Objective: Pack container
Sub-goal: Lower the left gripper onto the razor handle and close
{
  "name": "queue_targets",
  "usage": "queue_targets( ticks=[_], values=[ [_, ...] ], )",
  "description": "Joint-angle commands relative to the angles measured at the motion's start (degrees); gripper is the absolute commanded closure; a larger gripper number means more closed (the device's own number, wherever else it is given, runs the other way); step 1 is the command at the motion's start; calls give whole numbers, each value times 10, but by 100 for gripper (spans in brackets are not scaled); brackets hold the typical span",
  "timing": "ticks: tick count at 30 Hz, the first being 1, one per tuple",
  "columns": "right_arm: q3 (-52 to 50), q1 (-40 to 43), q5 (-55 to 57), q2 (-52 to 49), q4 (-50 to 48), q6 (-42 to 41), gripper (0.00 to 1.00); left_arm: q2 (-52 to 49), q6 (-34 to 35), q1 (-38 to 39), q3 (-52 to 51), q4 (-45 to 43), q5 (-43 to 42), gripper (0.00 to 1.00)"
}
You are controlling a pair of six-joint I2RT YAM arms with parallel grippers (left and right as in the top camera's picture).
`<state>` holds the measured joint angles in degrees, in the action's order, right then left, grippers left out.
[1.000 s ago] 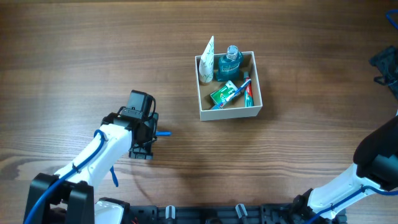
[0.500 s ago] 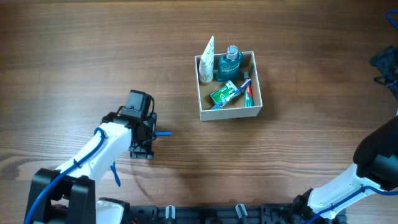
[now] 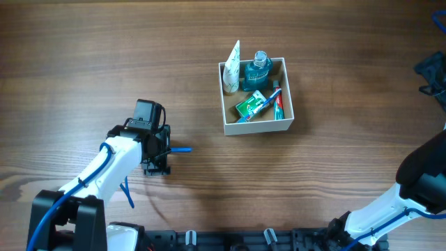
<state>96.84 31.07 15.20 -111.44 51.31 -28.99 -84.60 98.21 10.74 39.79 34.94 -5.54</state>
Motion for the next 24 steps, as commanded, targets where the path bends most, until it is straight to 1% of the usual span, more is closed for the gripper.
queue_targets(
  ticks=[1, 16, 22, 24],
  values=[
    [-2, 1, -3, 3, -2, 5, 0, -7, 12, -4, -5, 0, -21, 12],
    [-2, 1, -3, 3, -2, 4, 0, -7, 8, -4, -3, 35, -28, 13],
    [-2, 1, -3, 3, -2, 4, 0, -7, -38, -4, 16, 41, -19, 13],
    [-2, 1, -3, 3, -2, 4, 1, -7, -39, -4, 28, 55, -7, 13]
  ],
)
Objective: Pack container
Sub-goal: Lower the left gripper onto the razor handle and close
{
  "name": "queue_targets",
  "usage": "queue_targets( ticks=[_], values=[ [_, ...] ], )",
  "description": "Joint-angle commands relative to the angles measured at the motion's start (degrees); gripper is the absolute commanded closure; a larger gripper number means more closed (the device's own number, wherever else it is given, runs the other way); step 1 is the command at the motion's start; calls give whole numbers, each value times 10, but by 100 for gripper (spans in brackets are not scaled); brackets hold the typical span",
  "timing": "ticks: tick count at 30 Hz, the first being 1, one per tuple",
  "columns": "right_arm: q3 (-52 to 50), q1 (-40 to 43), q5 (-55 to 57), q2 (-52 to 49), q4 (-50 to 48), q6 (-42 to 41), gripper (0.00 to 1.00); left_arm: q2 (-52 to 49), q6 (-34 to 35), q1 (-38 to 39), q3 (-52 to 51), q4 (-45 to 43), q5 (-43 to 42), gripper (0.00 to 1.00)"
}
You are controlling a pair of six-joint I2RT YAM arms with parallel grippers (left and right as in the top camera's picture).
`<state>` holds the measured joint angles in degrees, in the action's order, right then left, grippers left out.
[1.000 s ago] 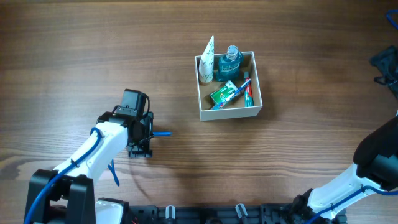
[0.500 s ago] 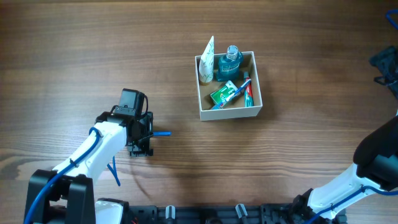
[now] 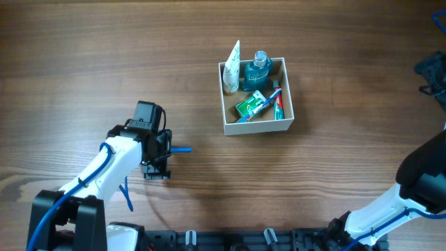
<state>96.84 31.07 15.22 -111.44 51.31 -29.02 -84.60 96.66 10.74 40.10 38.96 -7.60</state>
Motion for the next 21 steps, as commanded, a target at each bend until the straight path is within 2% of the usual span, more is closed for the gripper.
queue_targets(
  ticks=[1, 21],
  values=[
    [-2, 1, -3, 3, -2, 5, 0, -7, -24, -4, 30, 21, 17, 13],
    [-2, 1, -3, 3, -2, 5, 0, -7, -31, -4, 61, 53, 38, 14]
  ],
)
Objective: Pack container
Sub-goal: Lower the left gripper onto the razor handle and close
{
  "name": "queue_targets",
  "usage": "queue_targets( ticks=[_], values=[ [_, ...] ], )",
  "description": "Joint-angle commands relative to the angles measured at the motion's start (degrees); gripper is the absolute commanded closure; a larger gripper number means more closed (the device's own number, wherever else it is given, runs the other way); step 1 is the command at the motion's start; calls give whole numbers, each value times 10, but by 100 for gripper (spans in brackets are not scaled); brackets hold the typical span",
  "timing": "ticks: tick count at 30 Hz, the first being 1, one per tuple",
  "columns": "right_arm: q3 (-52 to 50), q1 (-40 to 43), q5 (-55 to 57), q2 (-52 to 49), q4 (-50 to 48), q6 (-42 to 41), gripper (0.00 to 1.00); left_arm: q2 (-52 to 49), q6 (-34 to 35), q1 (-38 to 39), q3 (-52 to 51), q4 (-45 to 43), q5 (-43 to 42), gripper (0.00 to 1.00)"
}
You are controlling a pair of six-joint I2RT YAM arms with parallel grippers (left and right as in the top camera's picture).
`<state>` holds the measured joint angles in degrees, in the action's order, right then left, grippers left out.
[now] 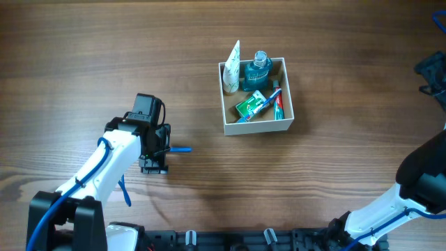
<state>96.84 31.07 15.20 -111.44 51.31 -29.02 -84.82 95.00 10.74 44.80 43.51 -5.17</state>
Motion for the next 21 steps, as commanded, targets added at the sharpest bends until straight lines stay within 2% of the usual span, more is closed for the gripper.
queue_targets(
  ticks=[1, 10, 21],
  values=[
    [-2, 1, -3, 3, -2, 5, 0, -5, -18, -3, 15, 9, 14, 14],
    [-2, 1, -3, 3, -2, 5, 0, -5, -5, 40, 55, 18, 36, 14],
    [-2, 1, -3, 3, -2, 5, 0, -42, 19, 40, 55, 36, 37, 14]
  ],
)
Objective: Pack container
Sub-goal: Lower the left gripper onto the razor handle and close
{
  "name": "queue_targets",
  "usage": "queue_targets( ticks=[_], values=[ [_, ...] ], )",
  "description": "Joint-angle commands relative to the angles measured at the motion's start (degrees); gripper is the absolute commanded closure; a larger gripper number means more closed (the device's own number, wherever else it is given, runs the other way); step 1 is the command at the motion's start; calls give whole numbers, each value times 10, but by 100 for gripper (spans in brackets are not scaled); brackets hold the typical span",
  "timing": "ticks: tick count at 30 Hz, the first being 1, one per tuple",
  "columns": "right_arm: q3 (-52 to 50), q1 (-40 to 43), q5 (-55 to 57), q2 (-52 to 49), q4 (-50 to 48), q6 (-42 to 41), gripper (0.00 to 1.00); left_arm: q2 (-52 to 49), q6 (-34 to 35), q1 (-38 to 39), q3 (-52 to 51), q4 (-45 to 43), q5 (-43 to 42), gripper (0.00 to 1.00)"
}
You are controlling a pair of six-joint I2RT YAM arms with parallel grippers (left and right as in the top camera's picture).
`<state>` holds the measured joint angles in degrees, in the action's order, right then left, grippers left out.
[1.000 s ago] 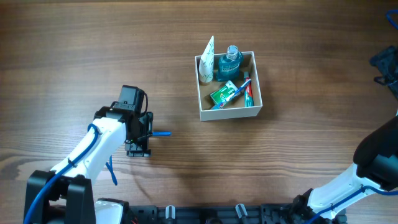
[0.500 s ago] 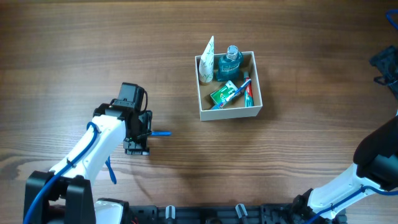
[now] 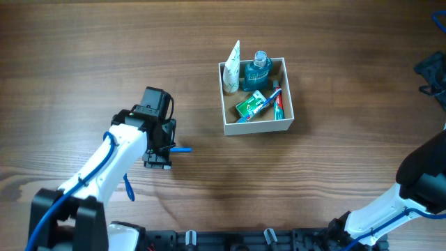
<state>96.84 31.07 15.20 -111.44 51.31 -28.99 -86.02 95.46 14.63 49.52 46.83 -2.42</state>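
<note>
A white open box (image 3: 224, 97) stands at centre right, holding a white tube (image 3: 232, 66), a clear bottle of blue liquid (image 3: 258, 70), a green packet (image 3: 249, 104) and a red-and-blue tube (image 3: 278, 101). At centre left a thin blue stick-like item (image 3: 182, 149) lies on the wood. Only its right end shows. My left gripper (image 3: 159, 148) points down over its left part with the jaws astride it, and they look open. A dark part of the right gripper (image 3: 432, 73) shows at the right edge, its fingers not discernible.
The wooden table (image 3: 83, 56) bears only the box and the blue item. The right arm's white link and black elbow (image 3: 421, 178) fill the lower right corner. A blue cable (image 3: 127, 188) hangs along the left arm.
My left gripper has shifted slightly right and away from the front edge. The blue item's visible end lies where it was. The box and right arm are unchanged.
Through all moments my left gripper stayed over the left part of the blue item, shifting by small amounts: a little nearer the front edge, then left, now right and farther back. The blue item and the box's contents kept their places.
</note>
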Motion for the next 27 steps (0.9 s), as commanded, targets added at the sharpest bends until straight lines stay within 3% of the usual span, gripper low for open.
queue_targets(
  ticks=[1, 8, 27],
  values=[
    [-2, 1, -3, 3, -2, 4, 0, -37, 14, 2, 8, 2, 7, 14],
    [-2, 1, -3, 3, -2, 5, 0, -89, 14, 2, 8, -13, -16, 13],
    [-2, 1, -3, 3, -2, 4, 0, -105, 14, 1, 8, -40, 9, 12]
  ],
)
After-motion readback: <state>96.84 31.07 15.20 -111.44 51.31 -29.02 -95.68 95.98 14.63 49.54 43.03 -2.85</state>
